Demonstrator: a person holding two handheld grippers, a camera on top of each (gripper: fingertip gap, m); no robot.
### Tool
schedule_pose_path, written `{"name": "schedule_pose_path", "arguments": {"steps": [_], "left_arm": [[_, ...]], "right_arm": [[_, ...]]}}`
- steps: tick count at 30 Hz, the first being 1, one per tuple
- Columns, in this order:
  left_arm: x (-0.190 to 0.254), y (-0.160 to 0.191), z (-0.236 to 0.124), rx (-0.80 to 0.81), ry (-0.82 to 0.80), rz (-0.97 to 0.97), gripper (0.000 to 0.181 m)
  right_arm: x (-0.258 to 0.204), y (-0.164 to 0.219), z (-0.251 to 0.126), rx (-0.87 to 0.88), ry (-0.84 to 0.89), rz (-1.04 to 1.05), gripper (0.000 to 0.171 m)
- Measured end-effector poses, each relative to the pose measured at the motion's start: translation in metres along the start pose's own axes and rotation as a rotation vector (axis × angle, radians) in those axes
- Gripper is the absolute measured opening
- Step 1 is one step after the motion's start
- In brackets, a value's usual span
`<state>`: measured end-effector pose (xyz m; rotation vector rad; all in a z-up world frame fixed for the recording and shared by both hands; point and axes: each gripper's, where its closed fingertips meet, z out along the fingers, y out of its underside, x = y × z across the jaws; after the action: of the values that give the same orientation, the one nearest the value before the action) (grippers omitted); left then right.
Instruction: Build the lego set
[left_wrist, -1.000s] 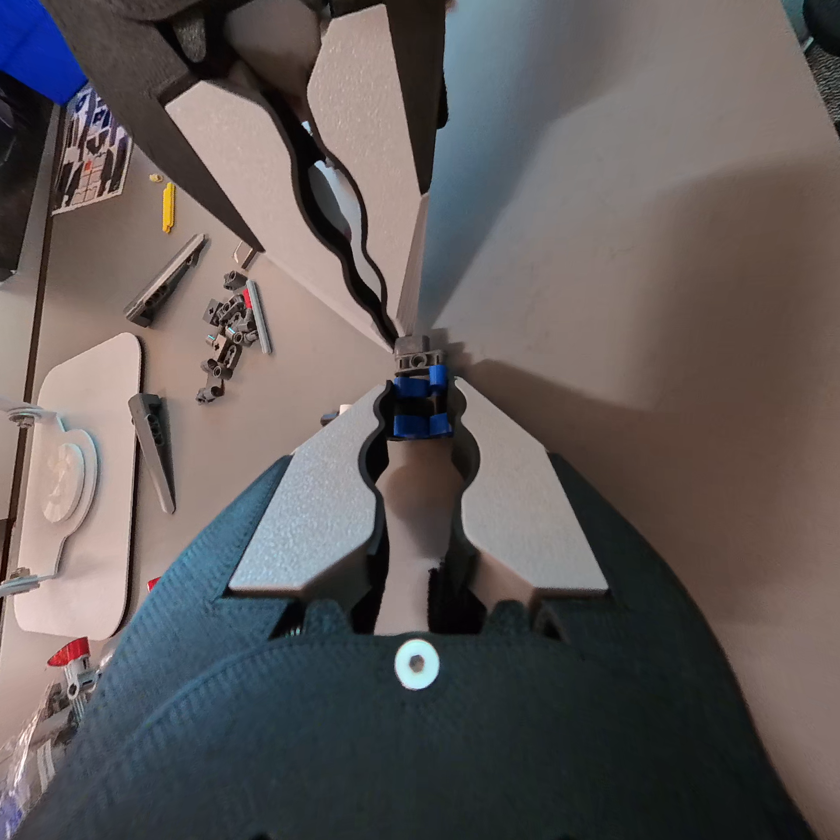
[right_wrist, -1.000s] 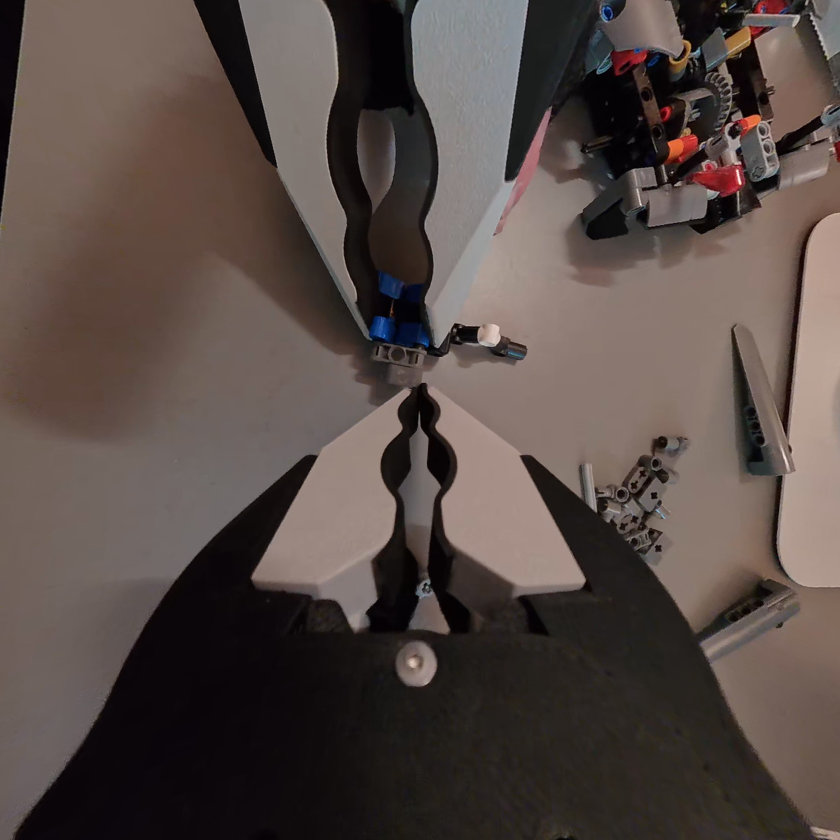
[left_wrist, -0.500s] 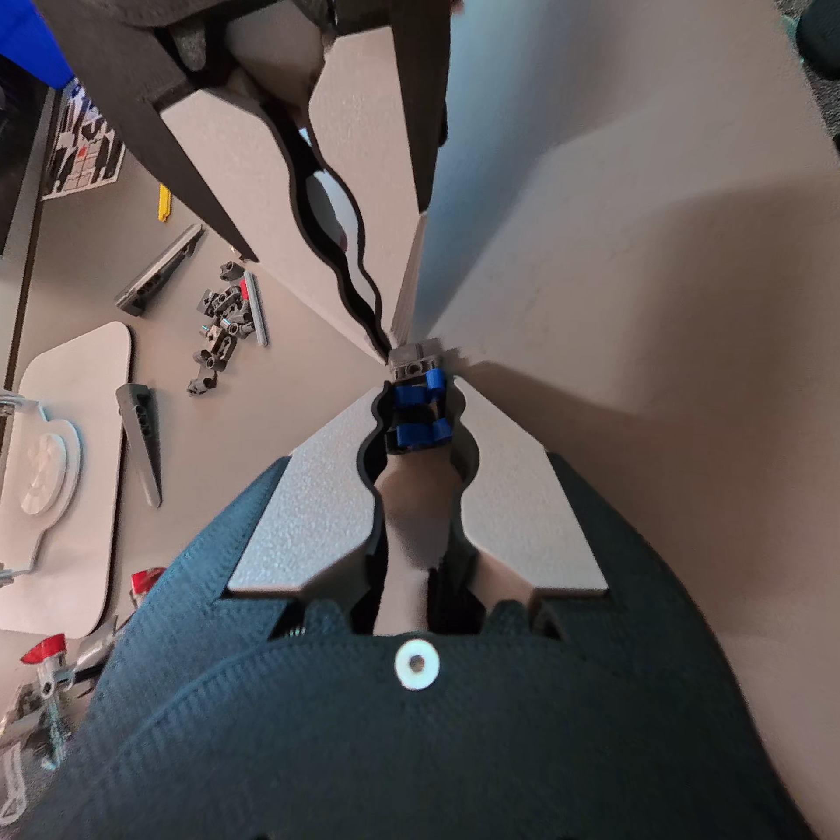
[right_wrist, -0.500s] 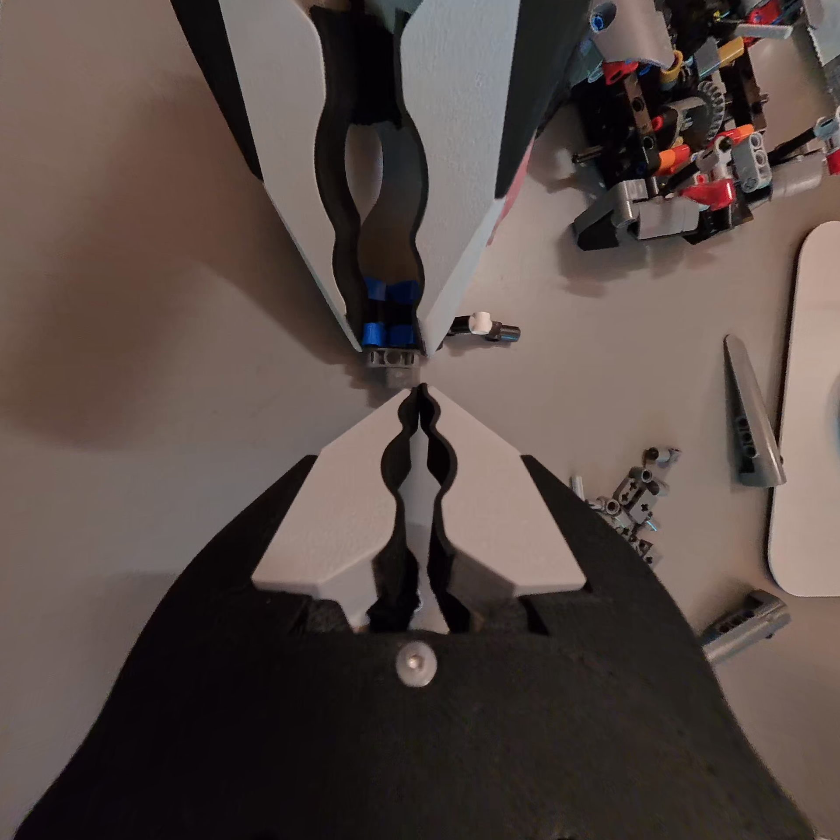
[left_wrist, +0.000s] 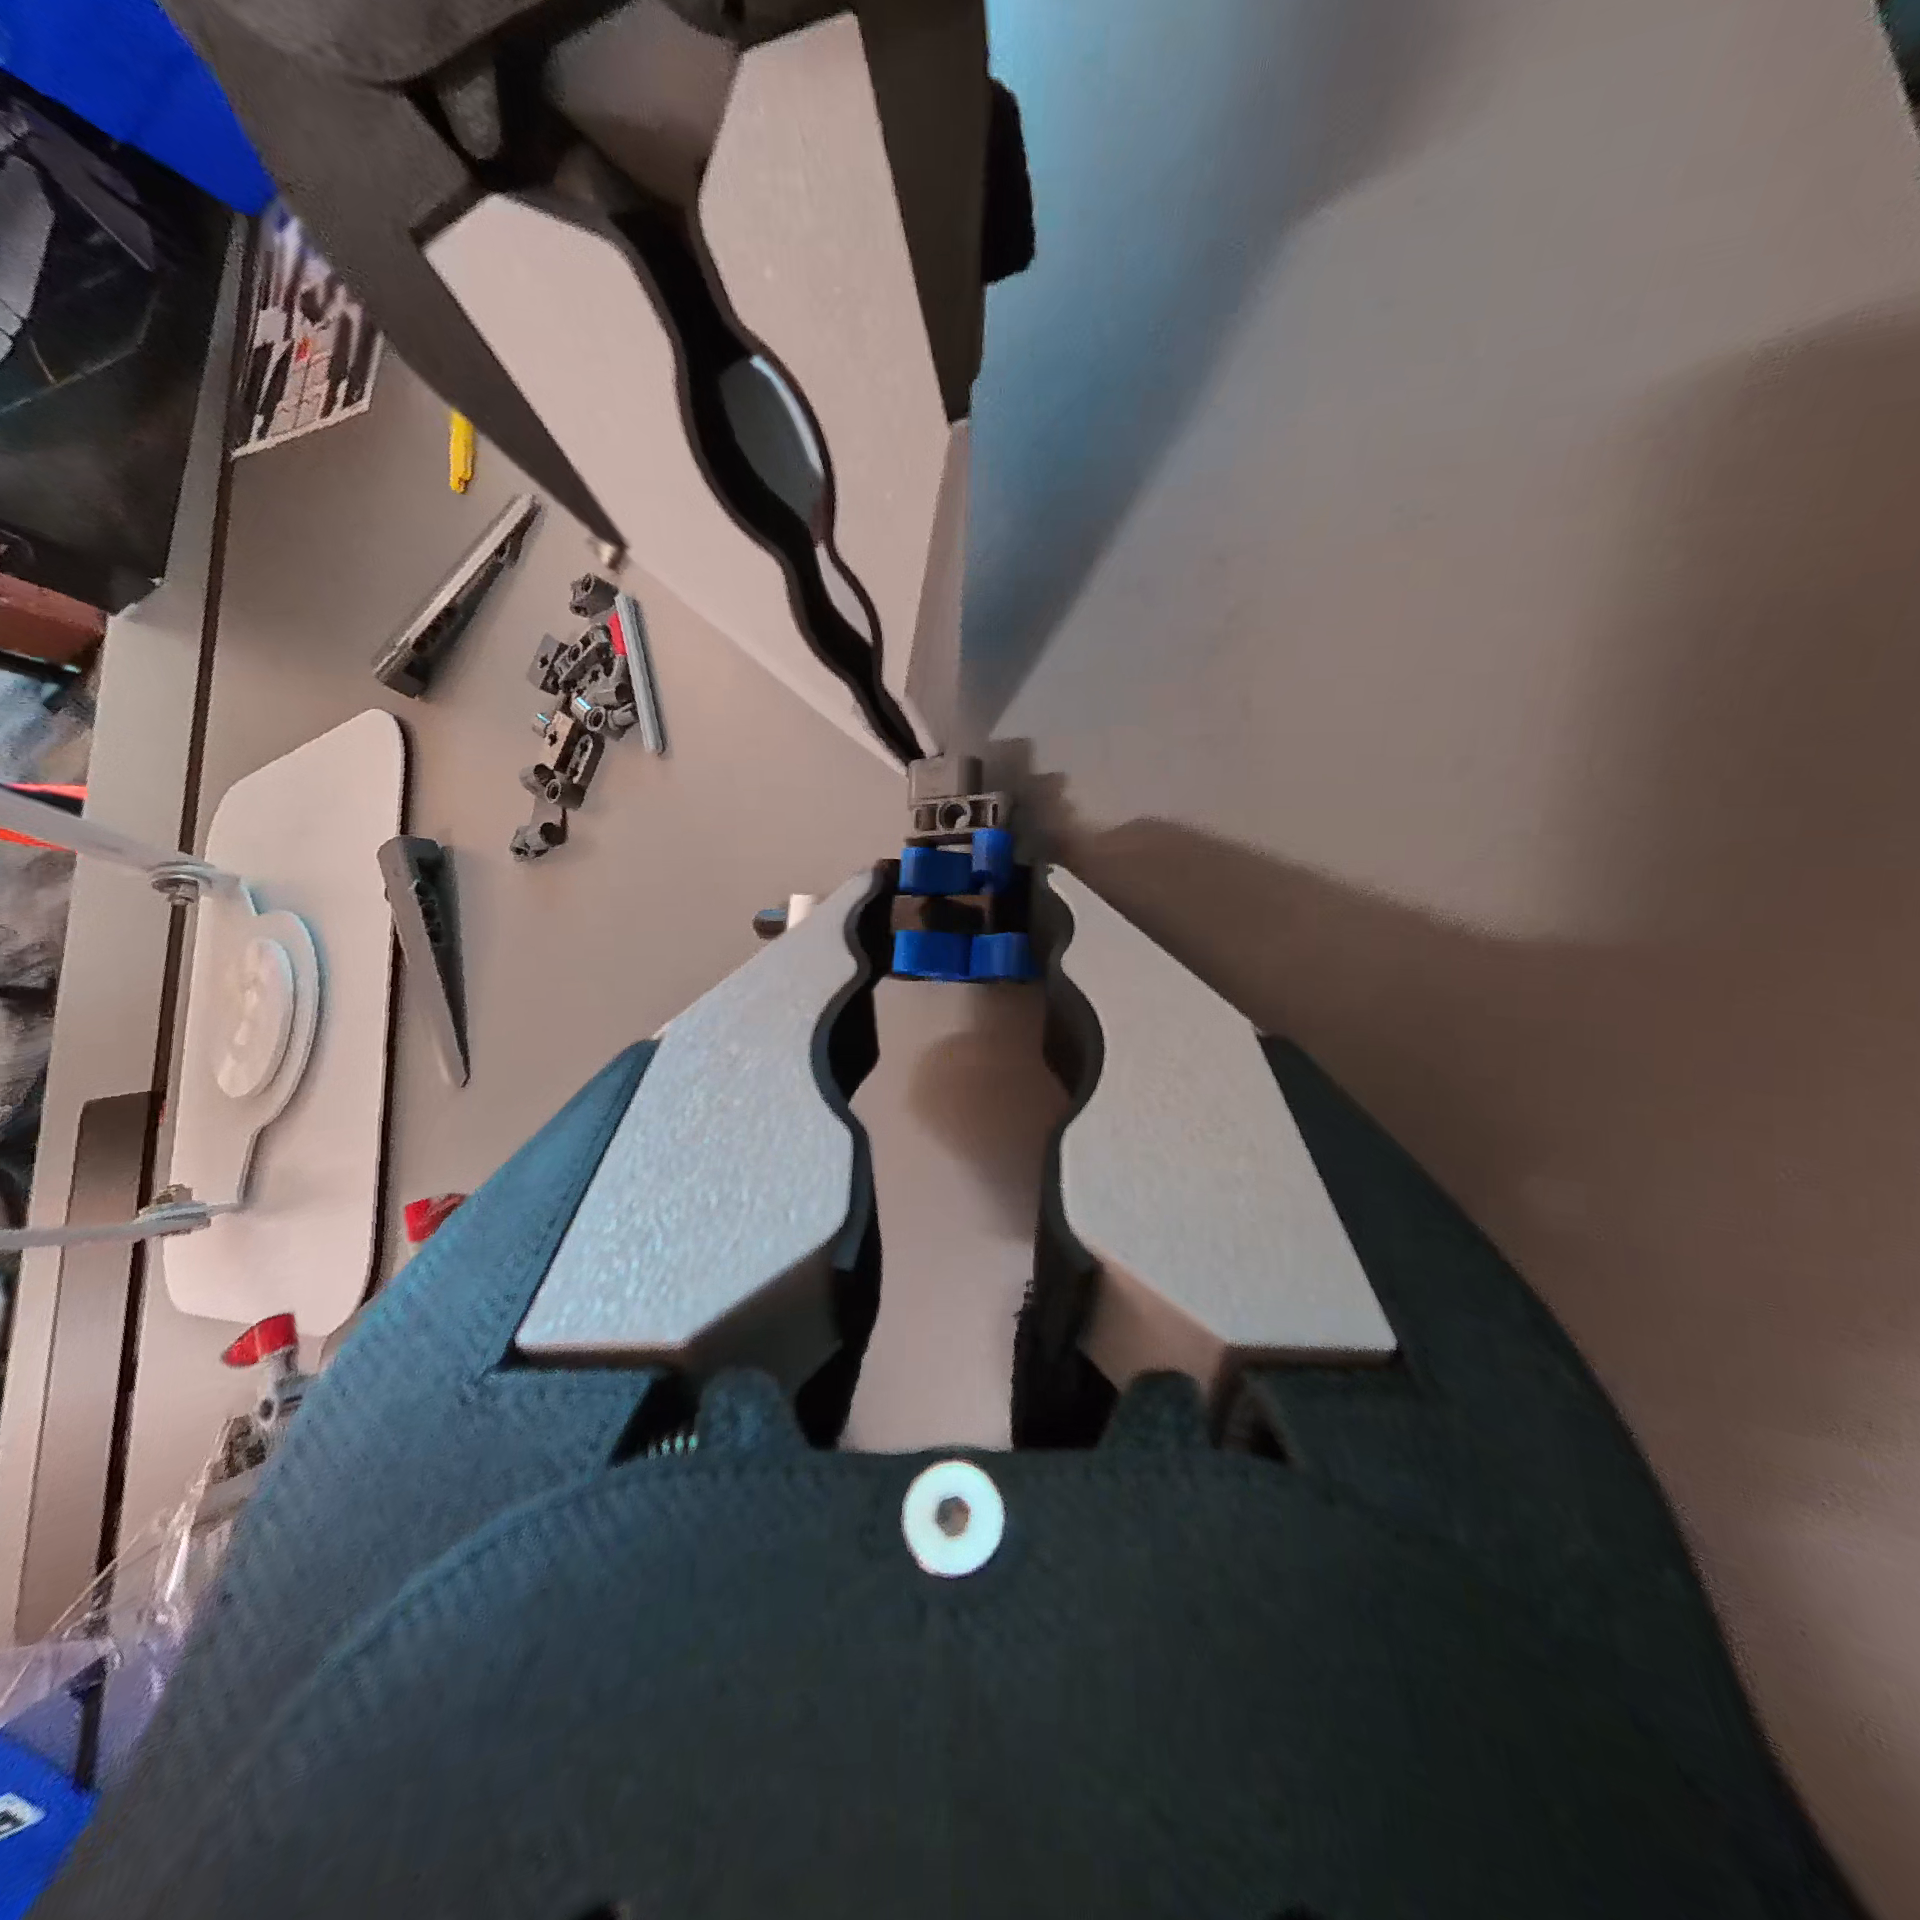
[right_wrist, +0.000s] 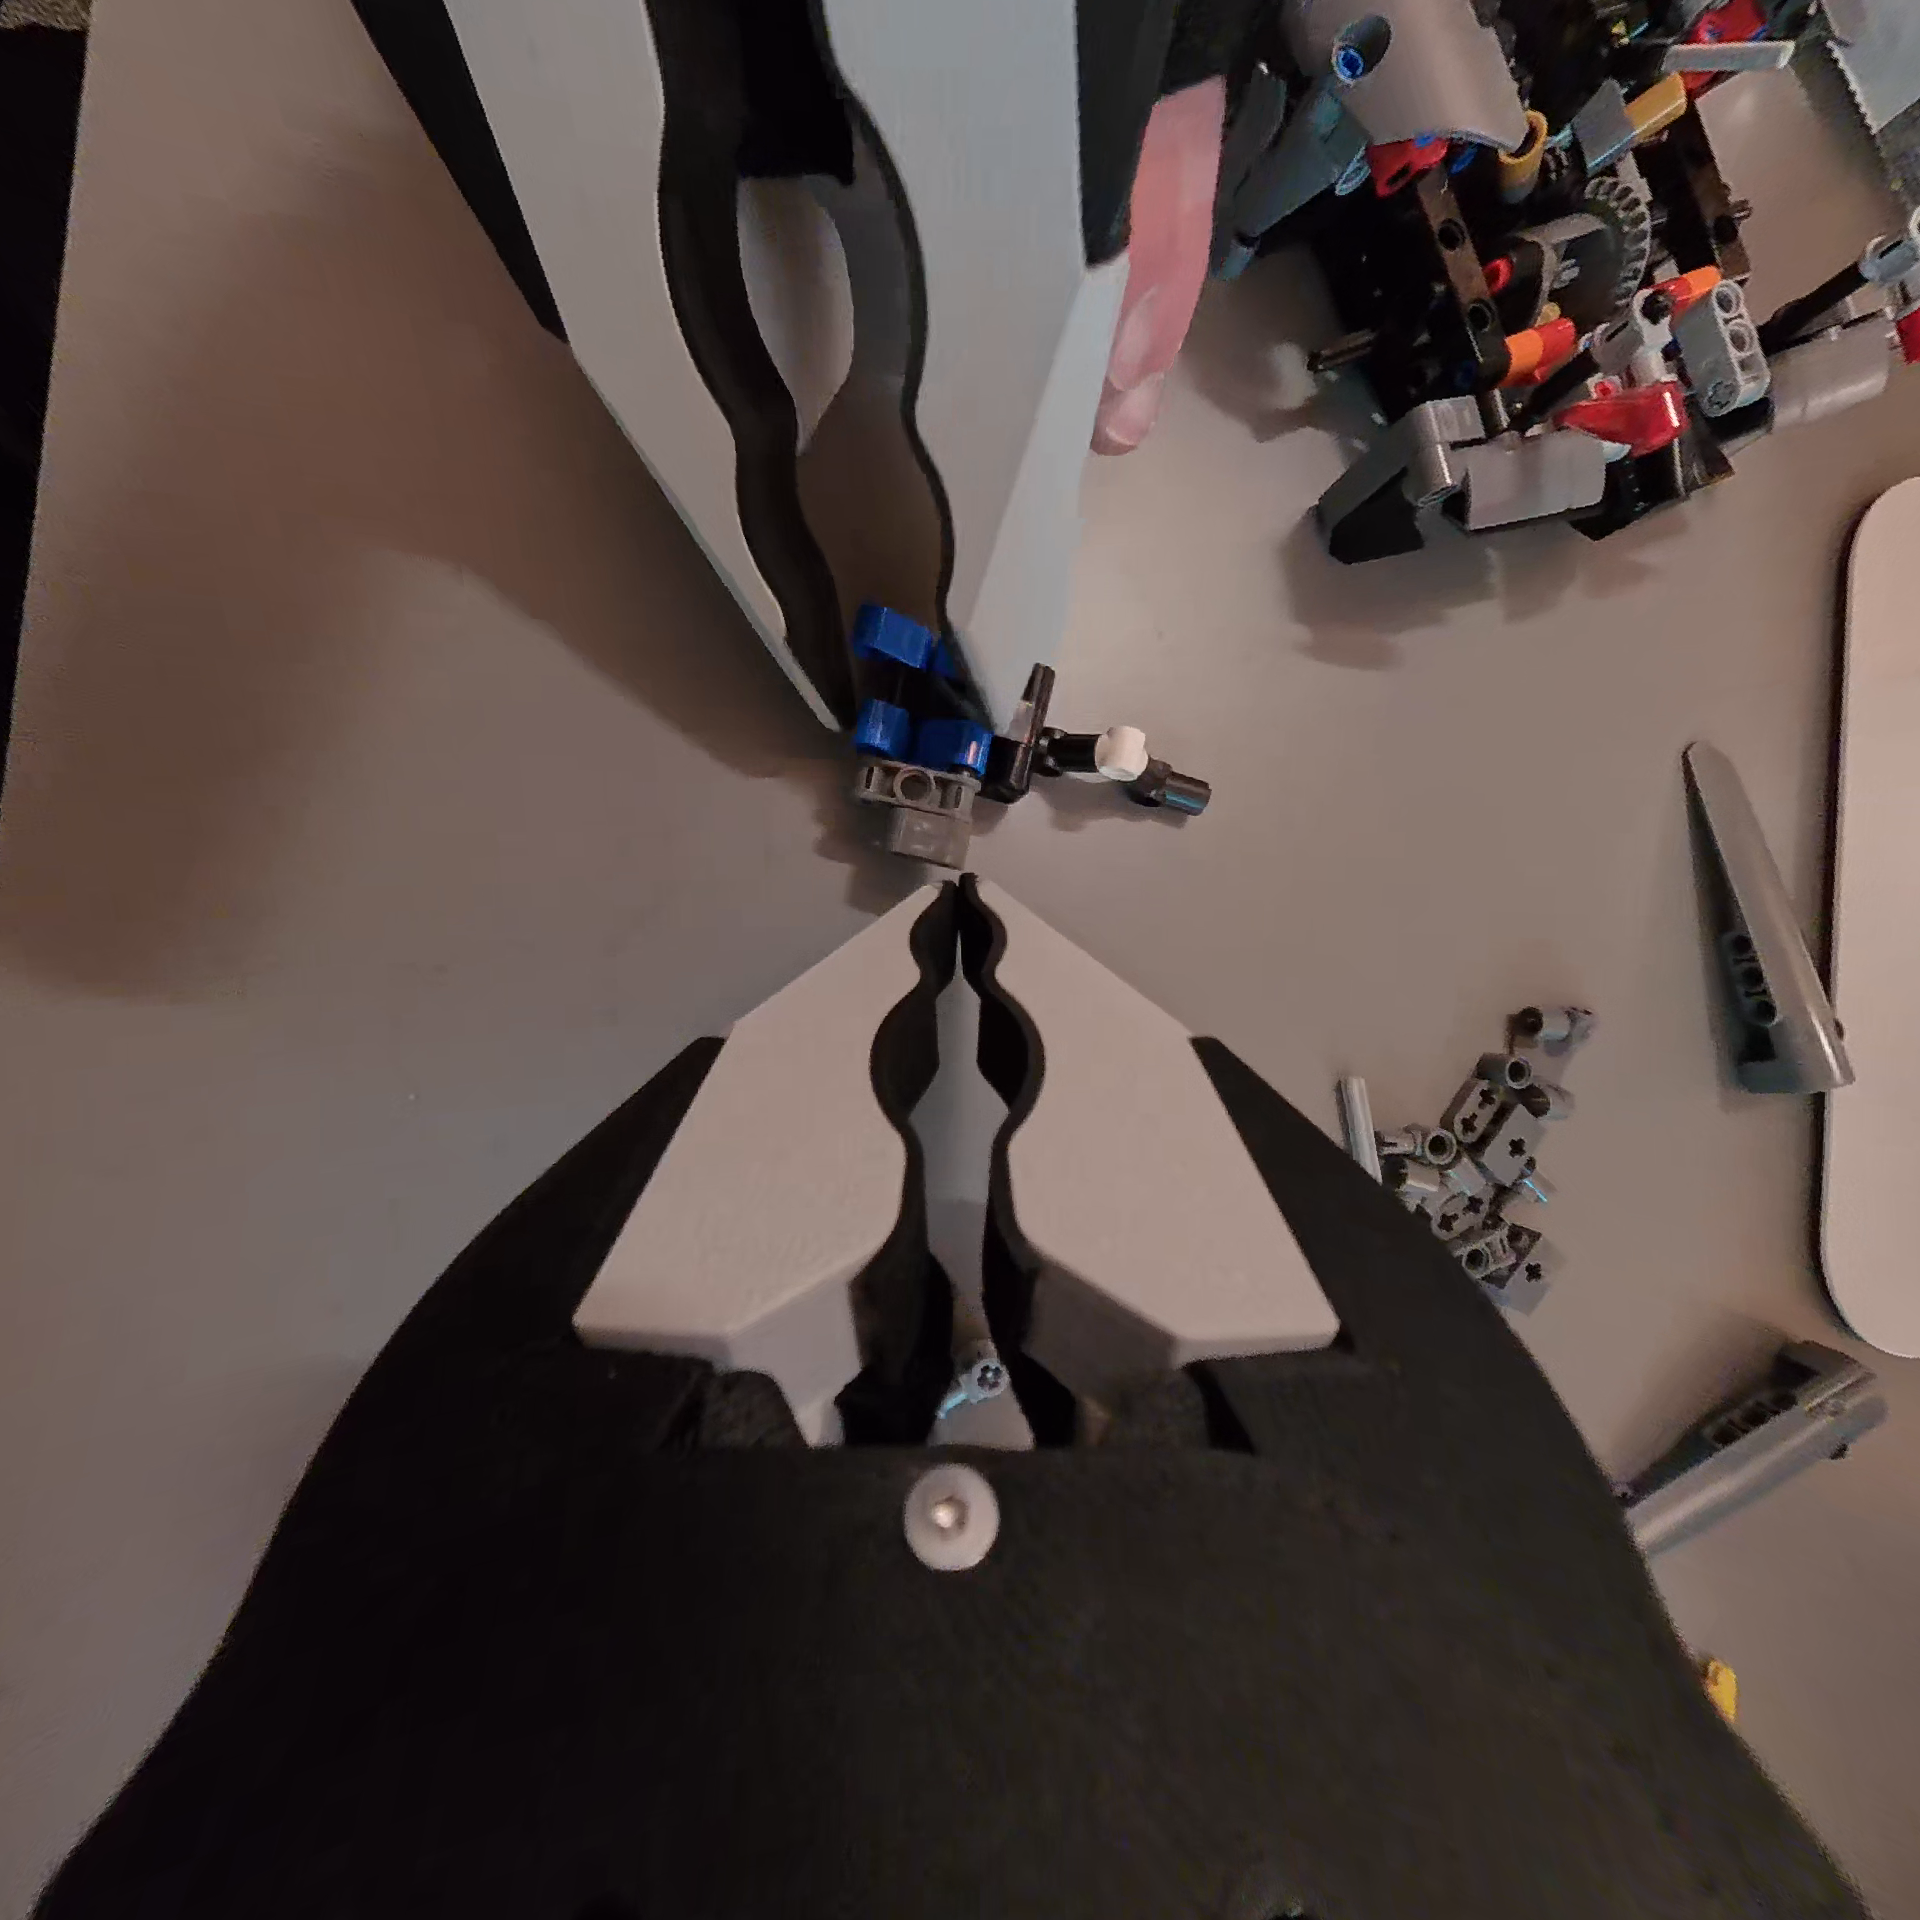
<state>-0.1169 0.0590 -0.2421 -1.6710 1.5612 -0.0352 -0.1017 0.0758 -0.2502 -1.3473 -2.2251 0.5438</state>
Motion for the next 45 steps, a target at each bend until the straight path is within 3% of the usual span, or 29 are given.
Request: {"name": "schedule_pose_path", "arguments": {"steps": [42, 45], "left_arm": [[-0.001, 0.006, 0.008, 0.026, -0.059, -0.013, 0.024], [0.002, -0.001, 0.011, 0.039, -0.048, -0.031, 0.024]], "right_arm": [[0.005, -0.003, 0.008, -0.081, -0.041, 0.132, 0.0], [0.012, 0.003, 0.002, -0.095, 0.016, 0.128, 0.009]]}}
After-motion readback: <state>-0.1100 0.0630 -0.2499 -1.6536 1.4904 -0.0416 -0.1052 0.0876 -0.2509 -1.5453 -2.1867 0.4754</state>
